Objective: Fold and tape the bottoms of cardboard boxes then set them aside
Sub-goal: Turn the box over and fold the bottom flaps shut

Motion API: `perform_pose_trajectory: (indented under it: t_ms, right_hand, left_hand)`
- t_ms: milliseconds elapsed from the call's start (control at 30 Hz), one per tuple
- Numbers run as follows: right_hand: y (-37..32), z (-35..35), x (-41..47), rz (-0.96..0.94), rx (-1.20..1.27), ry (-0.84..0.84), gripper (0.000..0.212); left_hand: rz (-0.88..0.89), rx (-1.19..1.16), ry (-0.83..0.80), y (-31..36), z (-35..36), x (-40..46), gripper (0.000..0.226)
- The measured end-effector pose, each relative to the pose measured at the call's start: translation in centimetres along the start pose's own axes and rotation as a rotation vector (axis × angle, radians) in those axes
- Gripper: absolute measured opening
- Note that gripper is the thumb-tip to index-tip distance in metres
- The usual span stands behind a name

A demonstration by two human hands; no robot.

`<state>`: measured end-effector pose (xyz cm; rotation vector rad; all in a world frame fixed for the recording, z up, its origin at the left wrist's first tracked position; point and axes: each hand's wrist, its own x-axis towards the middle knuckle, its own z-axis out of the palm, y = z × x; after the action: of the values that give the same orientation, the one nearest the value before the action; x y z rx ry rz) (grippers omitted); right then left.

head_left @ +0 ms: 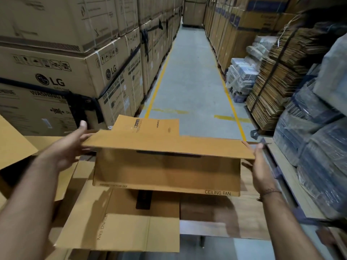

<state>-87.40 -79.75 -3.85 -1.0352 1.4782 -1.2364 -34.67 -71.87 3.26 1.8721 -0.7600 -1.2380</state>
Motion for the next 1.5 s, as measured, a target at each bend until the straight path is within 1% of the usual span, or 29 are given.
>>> perform_pose_trajectory:
  t_ms: [67, 100, 133, 167, 200, 233, 267, 300, 333, 400, 433, 467, 500, 567, 700, 767, 833, 900, 1000, 1033, 1100, 1167, 1233, 1267, 1333, 1400, 1500]
  right_hand:
    - [1.8, 0.9, -0.5, 0.045, 0.103, 0.086, 0.065]
    - [2.8, 1.2, -0.6, 0.057, 0.117, 0.127, 0.059]
    - [3.4, 1.6, -1.0, 0.081, 0.097, 0.147, 0.063]
    - [4.1, 1.7, -1.1, 0.109, 0.079, 0.181, 0.074]
    - [5.5, 1.3, -0.7, 0.161, 0.088, 0.2, 0.092]
    - [7.3, 0.6, 0.1, 0.18, 0.095, 0.197, 0.108]
    - [8.7, 0.0, 0.4, 0.211, 0.123, 0.199, 0.118]
    - [8.8, 0.0, -0.1, 0.242, 0.165, 0.191, 0.118]
    - [9.1, -0.1, -0.7, 0.287, 0.215, 0.176, 0.108]
    - [8.0, 0.9, -3.0, 0.266, 0.118, 0.125, 0.076]
    - [8.1, 1.3, -3.5, 0.219, -0.001, 0.106, 0.062]
    - [8.5, 1.6, -3.8, 0.15, -0.157, 0.099, 0.054]
    - [8.8, 1.8, -4.0, 0.109, -0.307, 0.109, 0.051]
    - [8.6, 2.2, -4.0, 0.086, -0.46, 0.143, 0.058]
    - [5.3, 1.8, -3.6, -0.073, -0.589, 0.198, 0.071]
    - [3.5, 1.1, -3.1, -0.142, -0.592, 0.213, 0.068]
    - [2.3, 0.7, -2.7, -0.185, -0.552, 0.17, 0.063]
    - [2.5, 0.8, -2.8, -0.173, -0.541, 0.101, 0.064]
    - [4.7, 1.2, -4.1, -0.087, -0.588, 0.02, 0.084]
    - [5.6, 1.2, -4.9, -0.07, -0.575, 0.026, 0.089]
    - [6.8, 1.1, -6.8, -0.043, -0.476, 0.093, 0.089]
    - [8.6, 0.9, -8.0, -0.008, -0.422, 0.124, 0.096]
    - [11.2, 1.0, -9.0, 0.038, -0.419, 0.076, 0.091]
    - [12.3, 1.0, -9.2, 0.065, -0.437, 0.051, 0.087]
    - [13.3, 1.3, -9.3, 0.095, -0.465, 0.026, 0.075]
    - [12.5, 1.6, -8.7, 0.095, -0.47, 0.05, 0.062]
    - [9.7, 1.7, -7.5, 0.014, -0.478, 0.114, 0.045]
  left_hand:
    - [0.024, -0.123, 0.034, -1.5, 0.8, 1.8, 0.085]
    - [0.045, -0.188, 0.074, -2.2, 1.9, 2.3, 0.083]
    - [0.061, -0.257, 0.134, -3.0, 3.0, 3.0, 0.077]
    - [0.066, -0.312, 0.194, -3.5, 4.2, 3.0, 0.071]
    - [0.042, -0.383, 0.246, -4.1, 5.1, 3.1, 0.064]
    - [0.023, -0.444, 0.264, -4.6, 6.0, 2.7, 0.061]
    - [0.018, -0.478, 0.264, -5.6, 6.1, 3.3, 0.065]
    - [0.031, -0.499, 0.224, -6.1, 6.3, 3.2, 0.07]
    - [0.05, -0.498, 0.181, -6.5, 6.2, 3.4, 0.073]
    - [0.086, -0.442, 0.114, -6.8, 5.9, 3.5, 0.067]
    - [0.109, -0.389, 0.106, -6.4, 5.9, 3.1, 0.059]
    - [0.125, -0.318, 0.108, -6.3, 5.9, 3.3, 0.05]
    - [0.15, -0.236, 0.108, -6.3, 5.7, 3.3, 0.046]
    - [0.165, -0.155, 0.131, -6.3, 5.5, 3.8, 0.056]
    - [0.246, -0.053, 0.233, -4.9, 5.6, 4.3, 0.069]
    - [0.286, -0.012, 0.307, -4.3, 5.2, 4.5, 0.069]
    - [0.284, 0.041, 0.358, -4.3, 4.7, 4.7, 0.071]
    - [0.254, 0.093, 0.406, -5.0, 4.7, 4.5, 0.076]
    - [0.211, 0.095, 0.471, -7.3, 5.8, 3.9, 0.08]
    - [0.213, 0.076, 0.493, -8.2, 6.4, 3.6, 0.082]
    - [0.209, 0.031, 0.554, -9.6, 7.3, 3.2, 0.084]
    - [0.172, -0.044, 0.612, -10.4, 7.9, 2.7, 0.081]
    - [0.101, -0.123, 0.631, -11.2, 8.2, 2.6, 0.075]
    - [0.05, -0.149, 0.622, -11.7, 8.3, 2.6, 0.079]
    - [-0.035, -0.104, 0.584, -12.7, 8.8, 2.5, 0.094]
    - [-0.051, -0.026, 0.569, -12.9, 9.3, 2.1, 0.092]
    - [0.015, 0.03, 0.633, -11.5, 9.4, 1.9, 0.084]
